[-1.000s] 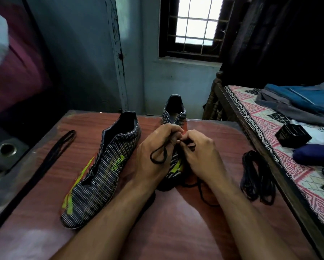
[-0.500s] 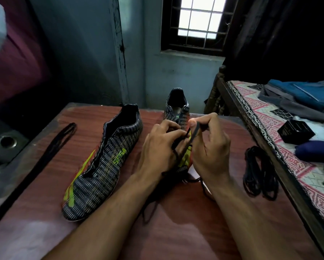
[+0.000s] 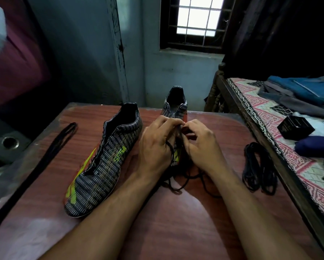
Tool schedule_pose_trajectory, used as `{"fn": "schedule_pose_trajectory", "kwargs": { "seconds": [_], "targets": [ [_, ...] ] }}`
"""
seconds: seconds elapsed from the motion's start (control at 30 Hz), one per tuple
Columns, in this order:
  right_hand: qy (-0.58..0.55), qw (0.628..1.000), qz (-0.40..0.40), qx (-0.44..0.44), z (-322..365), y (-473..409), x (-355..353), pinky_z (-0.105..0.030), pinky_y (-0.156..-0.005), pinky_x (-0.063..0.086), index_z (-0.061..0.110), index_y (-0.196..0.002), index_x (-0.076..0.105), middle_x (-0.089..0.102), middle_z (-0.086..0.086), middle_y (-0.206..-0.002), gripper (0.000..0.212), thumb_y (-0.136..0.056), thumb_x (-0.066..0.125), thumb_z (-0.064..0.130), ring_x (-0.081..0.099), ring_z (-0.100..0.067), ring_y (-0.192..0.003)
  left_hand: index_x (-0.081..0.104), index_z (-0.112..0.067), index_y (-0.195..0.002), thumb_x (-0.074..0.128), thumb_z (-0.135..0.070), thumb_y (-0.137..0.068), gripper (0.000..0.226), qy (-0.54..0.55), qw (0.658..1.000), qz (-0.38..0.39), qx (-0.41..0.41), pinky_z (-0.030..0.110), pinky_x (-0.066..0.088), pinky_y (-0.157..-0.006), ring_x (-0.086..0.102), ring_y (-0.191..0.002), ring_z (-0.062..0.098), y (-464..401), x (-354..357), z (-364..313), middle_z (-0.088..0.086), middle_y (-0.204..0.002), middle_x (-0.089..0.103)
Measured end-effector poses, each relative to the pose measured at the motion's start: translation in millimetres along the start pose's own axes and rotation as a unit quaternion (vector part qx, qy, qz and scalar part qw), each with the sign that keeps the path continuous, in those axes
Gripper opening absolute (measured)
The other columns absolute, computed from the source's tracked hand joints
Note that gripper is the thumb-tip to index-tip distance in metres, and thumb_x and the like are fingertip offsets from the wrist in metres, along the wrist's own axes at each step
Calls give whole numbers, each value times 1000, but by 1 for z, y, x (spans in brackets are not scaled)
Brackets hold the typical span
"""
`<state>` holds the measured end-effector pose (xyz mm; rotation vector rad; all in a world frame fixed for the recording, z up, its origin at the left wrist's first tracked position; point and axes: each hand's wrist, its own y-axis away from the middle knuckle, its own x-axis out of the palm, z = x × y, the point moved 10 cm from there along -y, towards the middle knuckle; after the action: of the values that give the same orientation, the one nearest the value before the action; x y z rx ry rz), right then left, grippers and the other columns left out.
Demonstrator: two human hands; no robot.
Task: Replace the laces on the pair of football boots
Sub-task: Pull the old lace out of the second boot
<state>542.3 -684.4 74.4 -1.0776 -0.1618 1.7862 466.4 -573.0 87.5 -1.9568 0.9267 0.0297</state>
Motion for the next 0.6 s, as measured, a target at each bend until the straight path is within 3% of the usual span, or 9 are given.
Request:
{"fn": "schedule_pose_trajectory", "kwargs": {
  "seconds": [0.07, 0.2, 0.27, 0.37, 0.5, 0.6],
  "targets": [
    [14, 1000, -7, -6, 3, 0, 1, -40, -75, 53, 11, -95, 62, 60, 0, -92, 6, -99, 59, 15, 60, -18, -85, 71, -24, -115, 57, -29, -99, 22, -24, 1000, 10, -13, 52, 50, -83, 63, -98, 23, -2, 2, 4, -6, -110, 67],
    [-41, 995, -89, 12, 10, 3, -17, -14, -66, 41, 16, -99, 53, 55, 10, -82, 14, -103, 48, 4, 55, 1, -74, 68, -29, -117, 61, -39, -90, 30, -49, 993, 46, -101, 47, 48, -95, 56, -108, 22, -1, 11, 23, -6, -116, 61],
    [-55, 993, -108, 11, 12, 4, -21, -11, -62, 37, 16, -101, 50, 51, 12, -77, 15, -104, 45, 1, 51, 3, -67, 71, -27, -109, 62, -36, -87, 26, -39, 990, 57, -120, 39, 47, -98, 56, -108, 20, -1, 14, 29, -6, -112, 59],
    [-93, 985, -144, 10, 14, 6, -25, -26, -60, 48, 15, -102, 48, 55, 11, -79, 14, -107, 41, 4, 55, -3, -67, 73, -27, -104, 65, -31, -86, 19, -40, 988, 68, -130, 29, 44, -96, 57, -108, 18, -1, 15, 29, -8, -109, 57],
    [-126, 971, -206, 10, 16, 11, -38, -24, -70, 53, 11, -105, 46, 66, 5, -84, 12, -109, 37, 5, 66, -9, -76, 74, -31, -104, 66, -33, -89, 17, -59, 988, 74, -125, 33, 46, -94, 56, -105, 17, 0, 16, 28, -7, -107, 58],
    [-154, 959, -238, 10, 19, 13, -45, -42, -65, 55, 14, -105, 42, 59, 6, -75, 13, -110, 33, 6, 63, -21, -67, 74, -33, -104, 67, -31, -95, 12, -53, 988, 74, -125, 33, 48, -86, 55, -100, 16, 1, 16, 26, -7, -99, 55]
  ]
}}
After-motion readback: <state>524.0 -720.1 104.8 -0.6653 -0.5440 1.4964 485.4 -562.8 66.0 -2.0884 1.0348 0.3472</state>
